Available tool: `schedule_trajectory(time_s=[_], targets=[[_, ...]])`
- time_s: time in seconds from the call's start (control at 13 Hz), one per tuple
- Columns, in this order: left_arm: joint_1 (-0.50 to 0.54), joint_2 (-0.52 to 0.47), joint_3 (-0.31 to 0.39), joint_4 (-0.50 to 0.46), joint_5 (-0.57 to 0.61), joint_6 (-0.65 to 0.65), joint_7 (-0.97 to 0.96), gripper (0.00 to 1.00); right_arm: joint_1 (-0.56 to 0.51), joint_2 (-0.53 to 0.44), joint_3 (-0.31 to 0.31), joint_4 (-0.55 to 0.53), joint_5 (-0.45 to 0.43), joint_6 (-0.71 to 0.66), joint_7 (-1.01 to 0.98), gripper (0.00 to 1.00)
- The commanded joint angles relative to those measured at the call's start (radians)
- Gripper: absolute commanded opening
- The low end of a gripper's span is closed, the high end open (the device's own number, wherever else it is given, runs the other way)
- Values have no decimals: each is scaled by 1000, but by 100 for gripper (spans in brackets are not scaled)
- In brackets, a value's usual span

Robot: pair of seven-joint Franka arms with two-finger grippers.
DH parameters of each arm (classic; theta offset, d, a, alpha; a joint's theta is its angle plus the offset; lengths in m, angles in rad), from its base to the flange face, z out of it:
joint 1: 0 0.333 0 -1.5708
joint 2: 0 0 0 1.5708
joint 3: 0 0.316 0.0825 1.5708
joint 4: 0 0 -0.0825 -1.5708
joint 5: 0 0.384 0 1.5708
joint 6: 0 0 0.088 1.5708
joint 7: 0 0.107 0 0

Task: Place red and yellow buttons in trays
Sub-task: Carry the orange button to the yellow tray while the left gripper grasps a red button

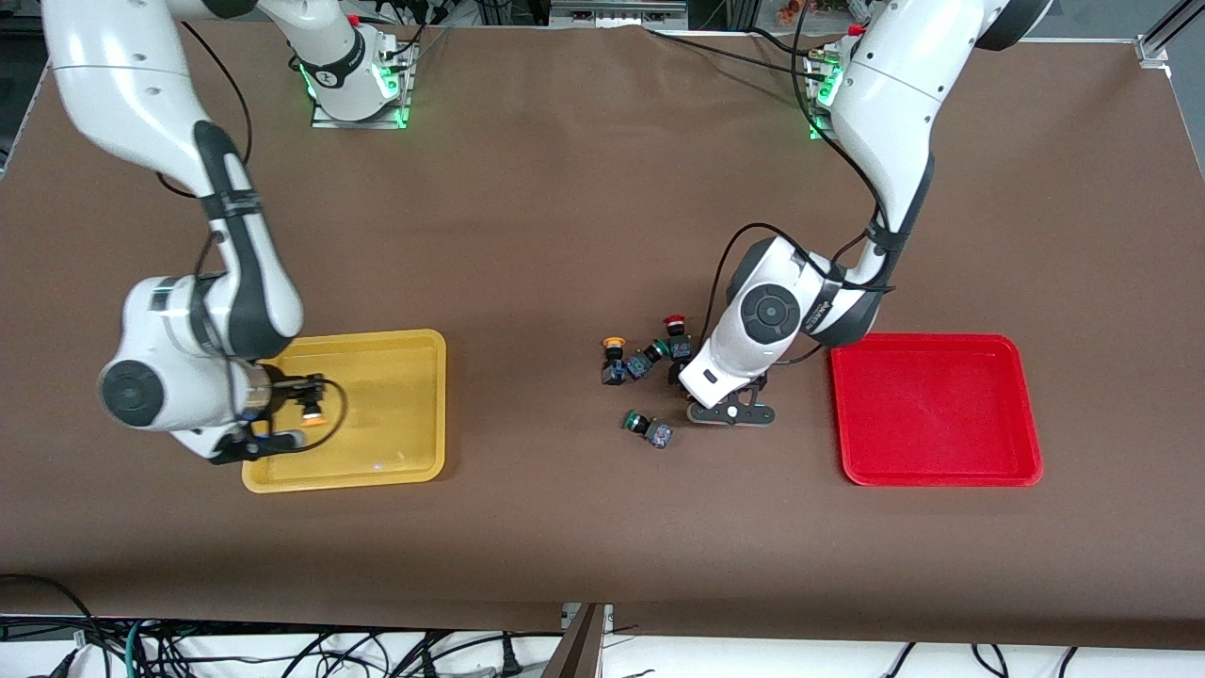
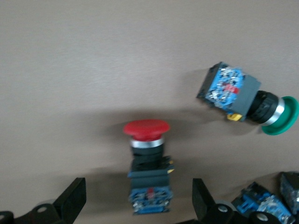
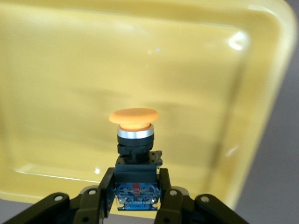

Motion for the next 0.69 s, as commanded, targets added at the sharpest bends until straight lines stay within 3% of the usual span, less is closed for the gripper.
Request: schedule_trajectory(time_s=[0.0,0.08,0.15,0.23,0.31,0.38,0.62], targets=[[-29,32,16,19,4,36,-16,64,-44,4,17,-54,13,21,-46,0],[-33,32,16,19,4,36,-19,47,-49,8,17,-81,13,48,-46,0],[-32,34,18,18,4,36,-17,37,-49,8,17,-112,13,90,-46,0],[-32,34,19,19,4,36,-13,23,-50,9,17,-126,13,116,-44,10],[-30,32,19,19,4,33,-11,14,-49,9,15,-119,13,110,-38,80],[-27,29,22,19,4,24,-10,14,-47,6,18,-109,10,110,-46,100],[31,-79,27,22,4,-122,-10,15,40,-25,44,4,10,-46,-18,100]])
